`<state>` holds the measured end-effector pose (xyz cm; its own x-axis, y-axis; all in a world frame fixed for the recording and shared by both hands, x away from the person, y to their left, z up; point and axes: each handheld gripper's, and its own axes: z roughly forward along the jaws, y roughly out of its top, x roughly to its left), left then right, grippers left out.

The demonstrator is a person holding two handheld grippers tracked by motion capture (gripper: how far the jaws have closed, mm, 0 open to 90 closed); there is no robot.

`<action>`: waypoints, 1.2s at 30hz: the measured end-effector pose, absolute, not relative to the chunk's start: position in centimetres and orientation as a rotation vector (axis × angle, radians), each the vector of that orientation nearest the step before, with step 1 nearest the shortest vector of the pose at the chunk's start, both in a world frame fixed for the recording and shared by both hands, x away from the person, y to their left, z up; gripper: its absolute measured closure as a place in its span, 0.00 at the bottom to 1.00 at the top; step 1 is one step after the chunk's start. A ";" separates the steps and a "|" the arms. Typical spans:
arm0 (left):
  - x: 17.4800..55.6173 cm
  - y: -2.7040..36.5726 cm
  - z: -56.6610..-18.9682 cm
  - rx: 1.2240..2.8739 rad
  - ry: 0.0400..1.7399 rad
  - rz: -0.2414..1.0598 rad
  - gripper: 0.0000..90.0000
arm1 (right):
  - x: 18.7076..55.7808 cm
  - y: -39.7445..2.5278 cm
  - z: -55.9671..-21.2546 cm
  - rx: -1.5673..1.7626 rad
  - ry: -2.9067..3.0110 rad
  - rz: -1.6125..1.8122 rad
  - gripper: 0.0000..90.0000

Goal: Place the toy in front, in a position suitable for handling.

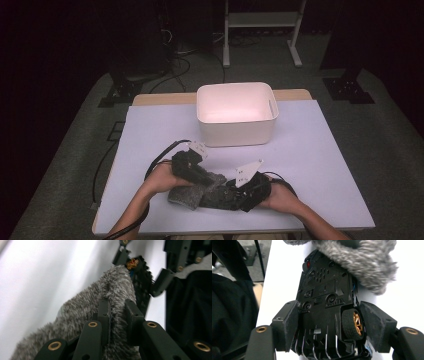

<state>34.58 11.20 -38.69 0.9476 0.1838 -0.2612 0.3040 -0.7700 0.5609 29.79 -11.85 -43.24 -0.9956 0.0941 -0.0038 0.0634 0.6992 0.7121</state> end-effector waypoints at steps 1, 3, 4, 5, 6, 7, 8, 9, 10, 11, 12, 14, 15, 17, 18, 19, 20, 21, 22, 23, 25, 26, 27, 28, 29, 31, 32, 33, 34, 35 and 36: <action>34.5 11.3 -38.7 2.463 0.341 -0.255 0.86 | 29.5 -11.9 -43.2 0.108 2.840 1.189 0.36; 34.2 11.4 -38.6 2.460 0.335 -0.257 0.86 | 29.2 -11.8 -43.1 0.086 2.823 1.180 0.36; 34.1 11.4 -38.6 2.463 0.332 -0.253 0.86 | 29.2 -11.8 -43.1 0.086 2.820 1.176 0.36; 34.0 11.4 -38.5 2.460 0.331 -0.246 0.86 | 29.2 -11.8 -43.0 0.092 2.825 1.180 0.36; 33.8 11.4 -38.4 2.458 0.323 -0.247 0.87 | 29.3 -11.8 -43.0 0.111 2.835 1.197 0.36; 33.6 11.4 -38.4 2.455 0.321 -0.247 0.87 | 29.5 -11.9 -42.9 0.139 2.842 1.215 0.35; 33.4 11.5 -38.3 2.455 0.311 -0.243 0.87 | 29.5 -11.9 -42.9 0.166 2.844 1.220 0.33; 33.1 11.5 -38.2 2.457 0.296 -0.238 0.87 | 29.6 -11.9 -42.9 0.184 2.857 1.222 0.33; 32.9 11.6 -38.1 2.456 0.288 -0.242 0.87 | 29.7 -11.9 -42.9 0.192 2.866 1.233 0.33; 32.7 11.6 -38.0 2.452 0.279 -0.246 0.87 | 29.7 -11.9 -42.9 0.199 2.875 1.234 0.33; 32.5 11.7 -37.9 2.446 0.272 -0.249 0.87 | 29.7 -11.8 -43.0 0.203 2.888 1.234 0.33; 32.1 11.8 -37.9 2.442 0.263 -0.253 0.87 | 29.6 -11.4 -43.1 0.190 2.917 1.210 0.35; 31.9 11.9 -37.9 2.438 0.258 -0.252 0.87 | 29.5 -11.3 -43.1 0.187 2.921 1.203 0.36; 31.7 12.0 -37.9 2.432 0.252 -0.252 0.87 | 29.2 -10.8 -43.3 0.181 2.955 1.179 0.41; 31.6 12.0 -37.8 2.431 0.249 -0.256 0.87 | 29.1 -10.7 -43.4 0.176 2.959 1.169 0.43; 31.5 12.1 -37.8 2.432 0.242 -0.255 0.87 | 29.1 -10.4 -43.5 0.173 2.980 1.158 0.48; 31.4 12.1 -37.8 2.431 0.240 -0.254 0.87 | 29.1 -10.2 -43.6 0.165 3.007 1.157 0.51; 31.3 12.1 -37.8 2.433 0.236 -0.255 0.87 | 29.0 -10.0 -43.7 0.152 3.007 1.136 0.53; 31.2 12.1 -37.7 2.436 0.231 -0.251 0.87 | 29.0 -9.8 -43.8 0.153 3.017 1.127 0.54; 31.1 12.1 -37.7 2.433 0.230 -0.247 0.87 | 29.1 -9.8 -43.8 0.154 3.020 1.130 0.54; 31.0 12.2 -37.7 2.432 0.220 -0.250 0.87 | 29.1 -9.9 -43.8 0.172 3.023 1.141 0.56; 31.0 12.2 -37.7 2.425 0.218 -0.260 0.88 | 29.1 -10.0 -43.9 0.171 3.013 1.142 0.60; 30.9 12.2 -37.6 2.418 0.214 -0.254 0.88 | 29.0 -10.1 -43.9 0.163 3.008 1.132 0.61; 30.9 12.2 -37.6 2.420 0.215 -0.251 0.88 | 29.0 -10.2 -44.0 0.152 2.991 1.138 0.61; 30.9 12.2 -37.6 2.422 0.214 -0.246 0.88 | 28.9 -10.3 -44.0 0.153 2.986 1.142 0.62; 31.0 12.1 -37.3 2.431 0.214 -0.220 0.88 | 28.8 -10.3 -43.9 0.129 2.935 1.112 0.62; 31.1 12.1 -37.2 2.427 0.215 -0.208 0.88 | 28.8 -10.3 -43.9 0.124 2.923 1.104 0.62; 31.2 12.1 -36.9 2.428 0.214 -0.190 0.88 | 28.9 -10.3 -43.8 0.128 2.899 1.094 0.62; 31.3 12.0 -36.7 2.428 0.216 -0.177 0.88 | 29.3 -10.5 -43.8 0.136 2.879 1.084 0.62; 31.5 11.9 -36.6 2.436 0.214 -0.159 0.88 | 29.6 -10.6 -43.8 0.138 2.874 1.083 0.62; 31.7 11.6 -36.4 2.450 0.217 -0.129 0.88 | 30.0 -10.8 -43.7 0.135 2.866 1.080 0.62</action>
<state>31.66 11.64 -36.38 0.9813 0.1232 -0.1478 0.1888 -0.7648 0.6160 30.00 -10.76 -43.74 -0.9932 0.1090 -0.0397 0.0557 0.7481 0.6613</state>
